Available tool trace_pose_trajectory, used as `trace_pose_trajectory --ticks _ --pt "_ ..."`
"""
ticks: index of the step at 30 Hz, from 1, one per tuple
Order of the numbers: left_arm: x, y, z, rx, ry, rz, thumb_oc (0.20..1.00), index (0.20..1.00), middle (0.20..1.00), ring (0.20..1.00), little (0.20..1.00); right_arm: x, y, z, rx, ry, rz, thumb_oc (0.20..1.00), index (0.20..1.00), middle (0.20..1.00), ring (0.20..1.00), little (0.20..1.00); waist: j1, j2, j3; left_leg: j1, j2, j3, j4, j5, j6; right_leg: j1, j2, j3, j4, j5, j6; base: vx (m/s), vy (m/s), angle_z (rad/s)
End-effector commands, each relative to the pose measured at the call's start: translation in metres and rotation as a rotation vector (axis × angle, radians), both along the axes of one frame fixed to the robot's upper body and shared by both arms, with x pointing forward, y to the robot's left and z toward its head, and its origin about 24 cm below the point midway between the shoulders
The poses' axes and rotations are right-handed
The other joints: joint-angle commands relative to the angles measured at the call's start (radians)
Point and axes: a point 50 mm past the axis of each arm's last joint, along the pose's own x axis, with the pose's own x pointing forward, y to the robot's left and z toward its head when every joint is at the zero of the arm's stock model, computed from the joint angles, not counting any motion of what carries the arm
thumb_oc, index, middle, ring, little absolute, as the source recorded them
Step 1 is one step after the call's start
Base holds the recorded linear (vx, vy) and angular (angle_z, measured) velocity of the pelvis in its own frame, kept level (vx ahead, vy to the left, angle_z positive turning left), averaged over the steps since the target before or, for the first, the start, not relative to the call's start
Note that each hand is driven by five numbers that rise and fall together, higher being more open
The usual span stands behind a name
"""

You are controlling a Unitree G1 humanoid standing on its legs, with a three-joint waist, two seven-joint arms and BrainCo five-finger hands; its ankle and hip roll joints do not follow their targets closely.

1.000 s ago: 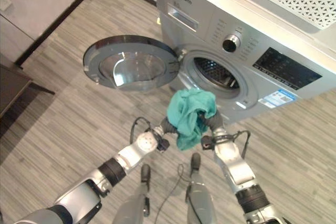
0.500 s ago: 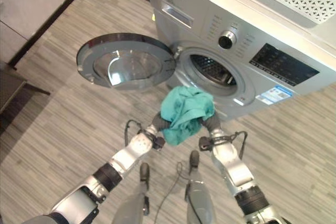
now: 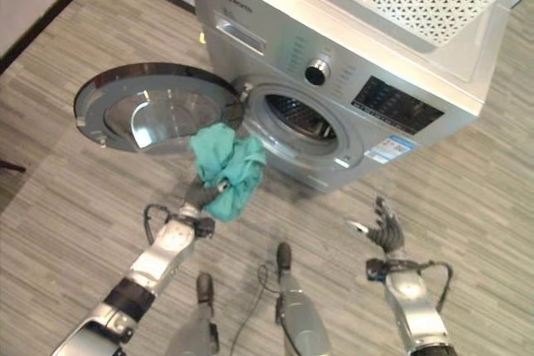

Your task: Grab the laundry basket,head to the washer,open it,put in the laundry and shut it.

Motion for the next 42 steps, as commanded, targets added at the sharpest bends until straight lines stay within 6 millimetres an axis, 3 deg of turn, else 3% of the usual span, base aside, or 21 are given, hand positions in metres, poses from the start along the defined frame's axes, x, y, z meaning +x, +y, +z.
trace_pose_trajectory --ticks 1,2,4,6,10,13,14,17,19,21,24,27,30,32,33,34,35,36,38,39,42 --pt "0.005 -0.017 0.027 -0.077 -0.137 -0.106 0.200 0.200 0.200 0.200 0.200 -0.010 -0.018 -0.009 -0.038 0.061 -0.023 1.000 1.000 1.000 1.000 1.000 0.026 0.034 -0.037 0.016 0.024 0.018 0.005 -0.061 0.052 0.096 -0.044 0.027 0.037 -0.173 0.073 0.03 -0.005 -0.02" --pt "0.002 -0.020 0.023 -0.087 -0.116 -0.130 0.200 0.200 0.200 0.200 0.200 -0.023 -0.021 -0.031 -0.052 0.182 -0.039 1.000 1.000 1.000 1.000 1.000 0.032 0.035 -0.039 0.016 0.020 0.014 0.005 -0.062 0.053 0.099 -0.046 0.024 0.032 -0.173 0.073 0.03 -0.005 0.00" --pt "0.001 -0.020 0.022 -0.088 -0.112 -0.136 0.200 0.200 0.200 0.200 0.200 -0.027 -0.023 -0.037 -0.068 0.220 -0.046 1.000 1.000 1.000 1.000 1.000 0.032 0.036 -0.040 0.015 0.019 0.012 0.005 -0.062 0.053 0.100 -0.047 0.021 0.031 -0.173 0.073 0.00 0.000 0.00" --pt "0.002 -0.023 0.023 -0.098 -0.115 -0.146 0.200 0.200 0.200 0.200 0.200 -0.039 -0.022 -0.059 0.003 0.304 -0.119 1.000 1.000 1.000 1.000 1.000 0.034 0.035 -0.041 0.010 0.015 0.009 0.005 -0.063 0.053 0.095 -0.047 0.024 0.028 -0.170 0.074 0.00 0.000 0.00" --pt "0.000 -0.022 0.021 -0.105 -0.098 -0.159 0.200 0.200 0.200 0.200 0.200 -0.048 -0.020 -0.073 0.046 0.367 -0.165 1.000 1.000 1.000 1.000 1.000 0.039 0.024 -0.042 0.009 0.008 0.011 0.032 -0.087 0.062 0.094 -0.049 0.046 0.025 -0.168 0.075 0.00 0.012 -0.03" --pt "0.003 -0.034 0.025 -0.132 -0.109 -0.192 0.200 0.200 0.200 0.200 0.200 -0.066 -0.030 -0.080 0.162 0.354 -0.354 1.000 1.000 1.000 1.000 1.000 0.035 0.020 -0.016 -0.113 -0.031 0.048 0.238 -0.146 0.074 0.099 -0.092 0.029 0.030 -0.160 0.074 -0.09 0.054 0.04" --pt "0.004 -0.041 0.025 -0.150 -0.104 -0.209 0.200 0.200 0.200 0.200 0.200 -0.072 -0.033 -0.083 0.212 0.343 -0.430 1.000 1.000 1.000 1.000 1.000 0.030 0.033 -0.009 -0.148 -0.041 0.076 0.291 -0.169 0.077 0.106 -0.109 0.004 0.029 -0.162 0.076 -0.08 0.166 0.29" --pt "0.005 -0.038 0.026 -0.181 -0.108 -0.176 0.200 0.200 0.200 0.200 0.200 -0.056 -0.029 -0.074 0.251 0.259 -0.430 1.000 1.000 1.000 1.000 1.000 0.018 0.065 -0.016 -0.120 -0.073 0.067 0.268 -0.221 0.120 0.033 -0.128 0.039 0.189 -0.194 0.092 -0.03 0.308 0.40" --pt "0.004 -0.036 0.026 -0.182 -0.106 -0.170 0.200 0.200 0.200 0.200 0.200 -0.045 -0.025 -0.065 0.290 0.186 -0.421 1.000 1.000 1.000 1.000 1.000 -0.001 0.075 0.013 -0.107 -0.075 0.061 0.304 -0.243 0.146 -0.045 -0.114 0.093 0.366 -0.206 0.099 -0.01 0.170 -0.49" --pt "0.006 -0.033 0.027 -0.190 -0.115 -0.147 0.200 0.200 0.200 0.200 0.200 -0.032 -0.020 -0.057 0.300 0.128 -0.394 1.000 1.000 1.000 1.000 1.000 -0.014 0.081 0.042 -0.094 -0.077 0.061 0.333 -0.276 0.159 -0.113 -0.113 0.146 0.424 -0.200 0.099 0.03 0.079 -0.70" --pt "0.008 -0.027 0.027 -0.199 -0.121 -0.106 0.200 0.200 0.200 0.200 0.200 -0.010 -0.017 -0.040 0.293 0.052 -0.338 1.000 1.000 1.000 1.000 1.000 -0.024 0.082 0.079 -0.061 -0.081 0.050 0.351 -0.321 0.151 -0.154 -0.143 0.190 0.264 -0.154 0.097 0.11 -0.052 -0.07" --pt "0.009 -0.026 0.027 -0.196 -0.125 -0.104 0.200 0.200 0.200 0.200 0.200 0.002 -0.016 -0.030 0.264 0.018 -0.300 1.000 1.000 1.000 1.000 1.000 -0.020 0.075 0.100 -0.032 -0.075 0.025 0.366 -0.350 0.137 -0.180 -0.170 0.186 0.137 -0.129 0.106 0.18 -0.173 0.08" --pt "0.010 -0.033 0.028 -0.191 -0.126 -0.134 0.200 0.200 0.200 0.200 0.200 -0.012 -0.021 -0.036 0.261 0.045 -0.314 1.000 1.000 1.000 1.000 1.000 -0.024 0.059 0.099 0.005 -0.071 -0.027 0.356 -0.348 0.102 -0.176 -0.180 0.220 0.147 -0.128 0.119 0.27 -0.325 0.34" --pt "0.012 -0.040 0.031 -0.204 -0.132 -0.151 0.200 0.200 0.200 0.200 0.200 -0.029 -0.023 -0.048 0.247 0.107 -0.320 1.000 1.000 1.000 1.000 1.000 -0.028 0.025 0.071 0.038 -0.017 -0.061 0.313 -0.302 0.049 -0.177 -0.157 0.172 0.212 -0.103 0.125 0.30 -0.485 0.90" --pt "0.012 -0.040 0.031 -0.205 -0.132 -0.150 0.200 0.200 0.200 0.200 0.200 -0.029 -0.023 -0.048 0.247 0.107 -0.320 1.000 1.000 1.000 1.000 1.000 -0.030 0.028 0.070 0.038 -0.015 -0.064 0.310 -0.300 0.047 -0.176 -0.155 0.168 0.214 -0.105 0.124 0.25 -0.496 0.88" --pt "0.013 -0.045 0.034 -0.223 -0.137 -0.153 0.200 0.200 0.200 0.200 0.200 -0.034 -0.026 -0.051 0.244 0.124 -0.335 1.000 1.000 1.000 1.000 1.000 -0.030 0.026 0.061 0.043 0.045 -0.088 0.262 -0.257 0.025 -0.163 -0.131 0.115 0.244 -0.122 0.122 0.17 -0.330 0.73" --pt "0.013 -0.045 0.034 -0.224 -0.136 -0.153 0.200 0.200 0.200 0.200 0.200 -0.034 -0.027 -0.051 0.243 0.124 -0.335 1.000 1.000 1.000 1.000 1.000 -0.034 0.029 0.061 0.043 0.048 -0.092 0.259 -0.255 0.024 -0.161 -0.130 0.110 0.244 -0.123 0.121 0.22 -0.494 0.71" --pt "0.014 -0.050 0.040 -0.244 -0.154 -0.163 0.200 0.200 0.200 0.200 0.200 -0.036 -0.032 -0.049 0.250 0.104 -0.366 1.000 1.000 1.000 1.000 1.000 -0.039 0.036 0.062 0.032 0.085 -0.101 0.207 -0.208 0.010 -0.164 -0.118 0.067 0.255 -0.138 0.113 0.06 -0.176 0.48" --pt "0.014 -0.050 0.040 -0.244 -0.154 -0.163 0.200 0.200 0.200 0.200 0.200 -0.035 -0.033 -0.049 0.250 0.104 -0.366 1.000 1.000 1.000 1.000 1.000 -0.041 0.038 0.061 0.032 0.086 -0.103 0.203 -0.205 0.010 -0.164 -0.117 0.064 0.255 -0.138 0.113 0.03 -0.122 0.45" --pt "0.017 -0.053 0.047 -0.252 -0.181 -0.156 0.200 0.200 0.200 0.200 0.200 -0.032 -0.033 -0.045 0.254 0.069 -0.374 1.000 1.000 1.000 1.000 1.000 -0.046 0.043 0.060 0.021 0.108 -0.094 0.146 -0.166 0.000 -0.175 -0.111 0.040 0.243 -0.145 0.109 0.01 -0.083 0.15" --pt "0.022 -0.056 0.054 -0.267 -0.204 -0.146 0.200 0.200 0.200 0.200 0.200 -0.028 -0.032 -0.040 0.264 0.031 -0.380 1.000 1.000 1.000 1.000 1.000 -0.053 0.044 0.061 -0.001 0.115 -0.082 0.117 -0.142 -0.006 -0.196 -0.107 0.032 0.239 -0.149 0.106 0.00 -0.039 0.12"
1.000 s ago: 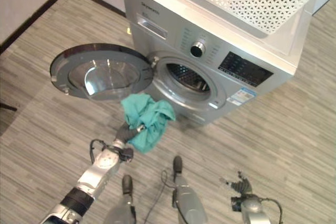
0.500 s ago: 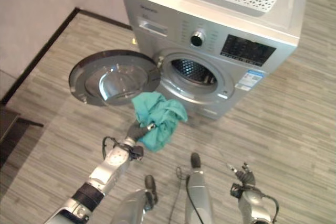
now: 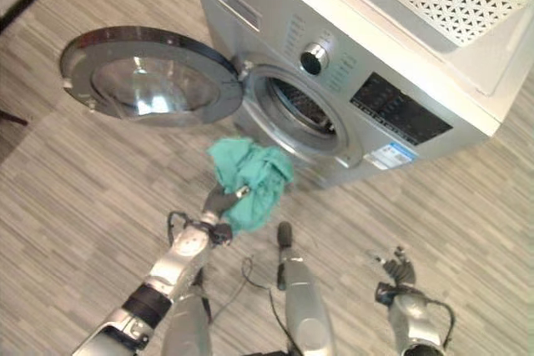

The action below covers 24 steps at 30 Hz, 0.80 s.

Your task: Grab the laundry basket,head to the washer,open it,put in the laundry and shut it.

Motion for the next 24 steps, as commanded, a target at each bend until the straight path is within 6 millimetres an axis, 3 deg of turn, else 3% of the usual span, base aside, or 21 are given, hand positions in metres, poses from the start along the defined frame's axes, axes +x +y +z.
trace_pose_trajectory --ticks 1,3,5,7,11,17,24 --pt "0.007 -0.005 0.037 -0.076 -0.173 0.013 0.200 0.200 0.200 0.200 0.200 -0.020 -0.003 -0.007 0.025 -0.013 -0.080 1.000 1.000 1.000 1.000 1.000 0.012 -0.011 -0.069 0.007 0.006 0.032 0.002 -0.037 0.003 -0.069 -0.131 0.086 -0.033 -0.025 0.142 0.00 -0.009 0.41" --pt "0.012 -0.012 0.051 -0.090 -0.218 0.012 0.200 0.200 0.200 0.200 0.200 -0.015 0.001 -0.001 0.038 -0.061 -0.107 1.000 1.000 1.000 1.000 1.000 0.001 -0.021 -0.040 -0.040 0.018 0.057 0.026 -0.036 -0.001 -0.104 -0.139 0.076 -0.019 -0.021 0.138 -0.03 -0.023 0.24" --pt "0.019 -0.017 0.074 -0.119 -0.294 0.034 0.200 0.200 0.200 0.200 0.200 -0.002 0.013 0.001 0.060 -0.099 -0.112 1.000 1.000 1.000 1.000 1.000 -0.006 -0.038 0.006 -0.132 0.022 0.059 0.114 -0.073 -0.006 -0.172 -0.138 0.078 0.000 -0.012 0.130 -0.06 -0.017 0.24" --pt "0.021 -0.019 0.079 -0.130 -0.310 0.033 0.200 0.200 0.200 0.200 0.200 0.001 0.016 0.000 0.074 -0.102 -0.111 1.000 1.000 1.000 1.000 1.000 -0.010 -0.040 0.012 -0.152 0.022 0.054 0.134 -0.084 -0.007 -0.185 -0.134 0.083 -0.001 -0.011 0.127 -0.03 -0.027 0.05" --pt "0.030 -0.017 0.106 -0.157 -0.386 0.058 0.200 0.200 0.200 0.200 0.200 0.015 0.029 0.001 0.117 -0.121 -0.109 1.000 1.000 1.000 1.000 1.000 -0.020 -0.043 0.043 -0.271 0.035 0.038 0.287 -0.182 -0.007 -0.286 -0.097 0.106 0.050 -0.038 0.130 0.01 -0.012 -0.09" --pt "0.043 -0.016 0.130 -0.190 -0.430 0.085 0.200 0.200 0.200 0.200 0.200 0.013 0.039 0.002 0.132 -0.137 -0.041 1.000 1.000 1.000 1.000 1.000 -0.063 -0.058 0.043 -0.431 0.057 0.036 0.460 -0.258 -0.005 -0.425 -0.073 0.136 0.118 -0.051 0.129 -0.02 -0.005 -0.18" --pt "0.057 -0.012 0.152 -0.166 -0.487 0.161 0.200 0.200 0.200 0.200 0.200 0.011 0.038 0.010 0.134 -0.207 -0.044 1.000 1.000 1.000 1.000 1.000 -0.095 -0.083 0.033 -0.535 0.086 0.016 0.526 -0.287 -0.011 -0.516 -0.049 0.132 0.127 -0.046 0.128 0.01 -0.040 -0.08"
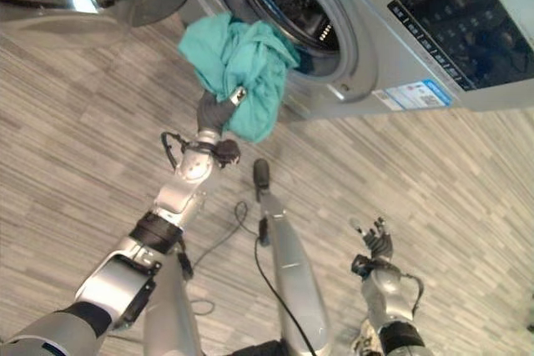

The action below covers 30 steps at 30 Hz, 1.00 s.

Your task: Grab the laundry basket,head to the washer,open it,put in the laundry and shut it.

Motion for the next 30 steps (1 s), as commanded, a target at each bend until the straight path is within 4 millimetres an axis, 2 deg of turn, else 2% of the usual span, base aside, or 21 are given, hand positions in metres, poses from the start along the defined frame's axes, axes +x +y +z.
trace_pose_trajectory --ticks 1,4,5,7,8,11,12,13,15,17,20,21,22,24,26,29,30 --pt "-0.001 0.008 0.016 -0.009 -0.107 0.048 0.200 0.200 0.200 0.200 0.200 -0.027 -0.013 0.001 -0.026 -0.035 -0.029 1.000 1.000 1.000 1.000 1.000 -0.036 -0.016 -0.068 0.041 0.088 0.022 0.080 -0.123 0.033 -0.110 -0.050 0.097 0.058 -0.098 0.137 0.01 -0.036 -0.13" --pt "0.005 0.020 0.039 -0.026 -0.163 0.111 0.200 0.200 0.200 0.200 0.200 -0.025 -0.013 0.006 -0.022 -0.077 -0.022 1.000 1.000 1.000 1.000 1.000 -0.052 -0.028 -0.078 0.007 0.119 0.020 0.093 -0.128 0.027 -0.153 -0.026 0.085 0.058 -0.094 0.139 0.03 -0.076 -0.14" --pt "0.005 0.020 0.039 -0.026 -0.164 0.111 0.200 0.200 0.200 0.200 0.200 -0.025 -0.013 0.006 -0.022 -0.078 -0.022 1.000 1.000 1.000 1.000 1.000 -0.052 -0.028 -0.078 0.006 0.120 0.020 0.093 -0.128 0.027 -0.154 -0.025 0.085 0.058 -0.094 0.139 0.03 -0.075 -0.21" --pt "0.010 0.030 0.062 -0.014 -0.223 0.179 0.200 0.200 0.200 0.200 0.200 -0.019 -0.010 0.012 -0.008 -0.121 -0.016 1.000 1.000 1.000 1.000 1.000 -0.060 -0.041 -0.080 -0.004 0.151 0.024 0.096 -0.130 0.023 -0.172 0.000 0.078 0.048 -0.086 0.146 0.04 -0.085 -0.22" --pt "0.010 0.030 0.063 -0.014 -0.223 0.179 0.200 0.200 0.200 0.200 0.200 -0.019 -0.010 0.012 -0.008 -0.121 -0.016 1.000 1.000 1.000 1.000 1.000 -0.060 -0.041 -0.080 -0.005 0.151 0.024 0.097 -0.130 0.023 -0.173 0.001 0.077 0.048 -0.086 0.146 0.05 -0.100 -0.21" --pt "0.010 0.044 0.092 -0.013 -0.310 0.249 0.200 0.200 0.200 0.200 0.200 -0.018 -0.010 0.017 -0.023 -0.151 0.015 1.000 1.000 1.000 1.000 1.000 -0.068 -0.051 -0.088 -0.004 0.190 0.026 0.077 -0.110 0.019 -0.190 0.022 0.064 0.043 -0.082 0.154 0.06 -0.126 -0.25" --pt "0.008 0.044 0.100 -0.011 -0.334 0.251 0.200 0.200 0.200 0.200 0.200 -0.019 -0.010 0.018 -0.024 -0.157 0.020 1.000 1.000 1.000 1.000 1.000 -0.070 -0.052 -0.090 -0.001 0.201 0.027 0.070 -0.107 0.017 -0.194 0.027 0.062 0.044 -0.083 0.153 0.11 -0.173 -0.23" --pt "0.006 0.043 0.116 -0.017 -0.379 0.261 0.200 0.200 0.200 0.200 0.200 -0.020 -0.013 0.018 -0.033 -0.155 0.016 1.000 1.000 1.000 1.000 1.000 -0.074 -0.050 -0.093 0.009 0.221 0.034 0.053 -0.096 0.013 -0.204 0.035 0.060 0.055 -0.090 0.151 0.09 -0.126 -0.21" --pt "0.005 0.041 0.124 -0.016 -0.401 0.257 0.200 0.200 0.200 0.200 0.200 -0.019 -0.015 0.019 -0.036 -0.158 0.012 1.000 1.000 1.000 1.000 1.000 -0.076 -0.048 -0.094 0.015 0.228 0.037 0.045 -0.090 0.009 -0.209 0.038 0.058 0.060 -0.094 0.149 0.07 -0.087 -0.09" --pt "0.001 0.037 0.149 0.030 -0.478 0.272 0.200 0.200 0.200 0.200 0.200 -0.018 -0.020 0.020 -0.035 -0.165 -0.003 1.000 1.000 1.000 1.000 1.000 -0.087 -0.048 -0.099 0.020 0.252 0.039 0.030 -0.076 -0.003 -0.225 0.045 0.048 0.072 -0.099 0.142 0.11 -0.134 -0.01" --pt "-0.002 0.039 0.165 0.033 -0.515 0.290 0.200 0.200 0.200 0.200 0.200 -0.015 -0.023 0.023 -0.042 -0.175 0.000 1.000 1.000 1.000 1.000 1.000 -0.092 -0.048 -0.106 0.017 0.270 0.042 0.023 -0.065 -0.013 -0.238 0.051 0.040 0.075 -0.102 0.140 0.05 -0.072 0.02" --pt "-0.002 0.039 0.165 0.033 -0.515 0.290 0.200 0.200 0.200 0.200 0.200 -0.015 -0.023 0.023 -0.042 -0.175 0.000 1.000 1.000 1.000 1.000 1.000 -0.092 -0.048 -0.106 0.017 0.270 0.042 0.023 -0.065 -0.013 -0.238 0.051 0.039 0.075 -0.102 0.140 0.07 -0.104 0.02" --pt "-0.004 0.044 0.178 0.013 -0.537 0.302 0.200 0.200 0.200 0.200 0.200 -0.014 -0.022 0.027 -0.040 -0.192 0.006 1.000 1.000 1.000 1.000 1.000 -0.098 -0.048 -0.114 0.021 0.286 0.049 0.016 -0.059 -0.020 -0.249 0.058 0.031 0.079 -0.103 0.140 0.07 -0.111 0.00" --pt "-0.005 0.047 0.190 -0.084 -0.534 0.276 0.200 0.200 0.200 0.200 0.200 -0.013 -0.020 0.029 -0.028 -0.210 0.018 1.000 1.000 1.000 1.000 1.000 -0.102 -0.048 -0.121 0.035 0.301 0.065 0.004 -0.053 -0.026 -0.260 0.067 0.025 0.087 -0.105 0.142 0.08 -0.113 -0.02" --pt "-0.007 0.040 0.199 -0.211 -0.526 0.206 0.200 0.200 0.200 0.200 0.200 -0.014 -0.020 0.028 -0.022 -0.203 0.014 1.000 1.000 1.000 1.000 1.000 -0.110 -0.046 -0.127 0.056 0.312 0.078 -0.010 -0.042 -0.029 -0.267 0.074 0.022 0.102 -0.108 0.142 0.08 -0.084 -0.08" --pt "-0.016 0.012 0.214 -0.452 -0.509 -0.009 0.200 0.200 0.200 0.200 0.200 -0.014 -0.022 0.027 -0.009 -0.192 -0.013 1.000 1.000 1.000 1.000 1.000 -0.119 -0.038 -0.132 0.105 0.317 0.110 -0.050 -0.019 -0.033 -0.267 0.081 0.025 0.115 -0.119 0.141 0.08 -0.063 -0.07" --pt "-0.022 -0.003 0.217 -0.531 -0.499 -0.114 0.200 0.200 0.200 0.200 0.200 -0.013 -0.024 0.027 0.003 -0.189 -0.033 1.000 1.000 1.000 1.000 1.000 -0.125 -0.032 -0.132 0.119 0.315 0.120 -0.062 -0.009 -0.035 -0.269 0.082 0.025 0.122 -0.122 0.140 0.06 -0.046 -0.04"
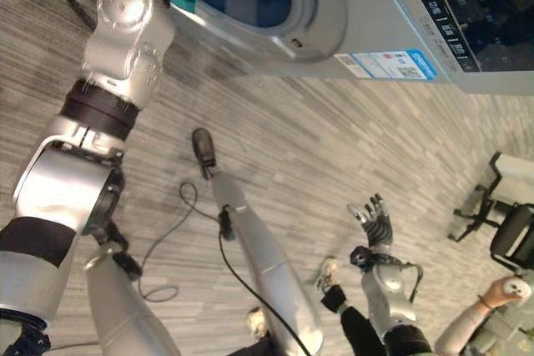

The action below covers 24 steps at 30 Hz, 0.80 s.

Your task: Grab the laundry basket,head to the washer,open it,put in the laundry and shut it.

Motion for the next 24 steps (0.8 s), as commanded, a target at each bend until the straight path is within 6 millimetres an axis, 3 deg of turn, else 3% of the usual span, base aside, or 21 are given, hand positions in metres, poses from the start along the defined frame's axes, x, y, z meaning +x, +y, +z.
trace_pose_trajectory --ticks 1,2,4,6,11,14,16,20,22,23,24 --pt "-0.020 -0.016 0.008 -0.144 -0.168 -0.229 0.200 0.200 0.200 0.200 0.200 -0.020 -0.033 -0.005 0.010 0.034 -0.130 1.000 1.000 1.000 1.000 1.000 -0.018 0.028 -0.105 0.349 0.119 0.080 -0.178 0.070 0.035 -0.104 -0.066 0.045 0.193 -0.166 0.183 0.08 -0.065 -0.05" --pt "-0.026 -0.040 0.002 -0.193 -0.160 -0.370 0.200 0.200 0.200 0.200 0.200 -0.020 -0.037 -0.002 0.023 0.030 -0.155 1.000 1.000 1.000 1.000 1.000 -0.024 0.034 -0.108 0.379 0.114 0.100 -0.203 0.090 0.033 -0.104 -0.063 0.045 0.200 -0.174 0.180 0.05 -0.052 -0.06" --pt "-0.032 -0.052 0.000 -0.216 -0.168 -0.437 0.200 0.200 0.200 0.200 0.200 -0.018 -0.038 0.001 0.029 0.018 -0.160 1.000 1.000 1.000 1.000 1.000 -0.026 0.035 -0.106 0.394 0.112 0.113 -0.211 0.098 0.031 -0.105 -0.061 0.046 0.202 -0.175 0.179 0.06 -0.062 -0.06" --pt "-0.048 -0.088 -0.015 -0.239 -0.153 -0.617 0.200 0.200 0.200 0.200 0.200 -0.025 -0.038 -0.002 0.034 0.050 -0.133 1.000 1.000 1.000 1.000 1.000 -0.028 0.029 -0.101 0.474 0.109 0.174 -0.266 0.151 0.028 -0.100 -0.042 0.049 0.218 -0.182 0.177 0.07 -0.071 -0.06" --pt "-0.062 -0.107 -0.007 -0.267 -0.169 -0.728 0.200 0.200 0.200 0.200 0.200 -0.031 -0.052 0.002 0.021 0.056 -0.173 1.000 1.000 1.000 1.000 1.000 -0.028 0.038 -0.103 0.551 0.103 0.242 -0.356 0.236 0.025 -0.105 -0.025 0.058 0.226 -0.201 0.172 0.06 -0.054 -0.13" --pt "-0.072 -0.112 -0.011 -0.253 -0.205 -0.771 0.200 0.200 0.200 0.200 0.200 -0.031 -0.054 0.004 0.043 0.042 -0.197 1.000 1.000 1.000 1.000 1.000 -0.026 0.048 -0.103 0.575 0.088 0.264 -0.411 0.252 0.024 -0.108 -0.026 0.060 0.225 -0.209 0.171 0.04 -0.045 0.06" --pt "-0.076 -0.126 -0.026 -0.163 -0.182 -0.798 1.000 1.000 1.000 1.000 1.000 -0.035 -0.054 0.003 0.092 0.029 -0.188 1.000 1.000 1.000 1.000 1.000 -0.029 0.054 -0.110 0.583 0.087 0.273 -0.442 0.271 0.022 -0.119 -0.024 0.059 0.227 -0.211 0.168 0.02 -0.046 0.12" --pt "-0.051 -0.130 -0.052 0.097 -0.065 -0.636 1.000 1.000 1.000 1.000 1.000 -0.038 -0.068 0.011 0.092 -0.006 -0.198 1.000 1.000 1.000 1.000 1.000 -0.014 0.079 -0.131 0.586 0.079 0.282 -0.489 0.310 0.019 -0.139 -0.028 0.055 0.228 -0.213 0.166 0.01 -0.055 0.05" --pt "-0.021 -0.116 -0.069 0.389 0.016 -0.407 1.000 1.000 1.000 1.000 1.000 -0.035 -0.072 0.016 0.048 -0.016 -0.192 1.000 1.000 1.000 1.000 1.000 0.005 0.108 -0.133 0.580 0.068 0.283 -0.518 0.331 0.019 -0.144 -0.045 0.050 0.226 -0.213 0.166 -0.01 -0.006 0.03" --pt "-0.021 -0.117 -0.069 0.390 0.015 -0.406 1.000 1.000 1.000 1.000 1.000 -0.035 -0.072 0.016 0.048 -0.017 -0.192 1.000 1.000 1.000 1.000 1.000 0.005 0.108 -0.133 0.580 0.067 0.282 -0.519 0.332 0.019 -0.143 -0.045 0.049 0.226 -0.213 0.166 -0.01 0.002 0.10" --pt "-0.012 -0.112 -0.074 0.505 0.041 -0.331 1.000 1.000 1.000 1.000 1.000 -0.034 -0.070 0.016 0.042 -0.018 -0.176 1.000 1.000 1.000 1.000 1.000 0.009 0.116 -0.133 0.581 0.065 0.283 -0.525 0.336 0.019 -0.146 -0.050 0.047 0.226 -0.211 0.167 -0.01 0.009 0.19"
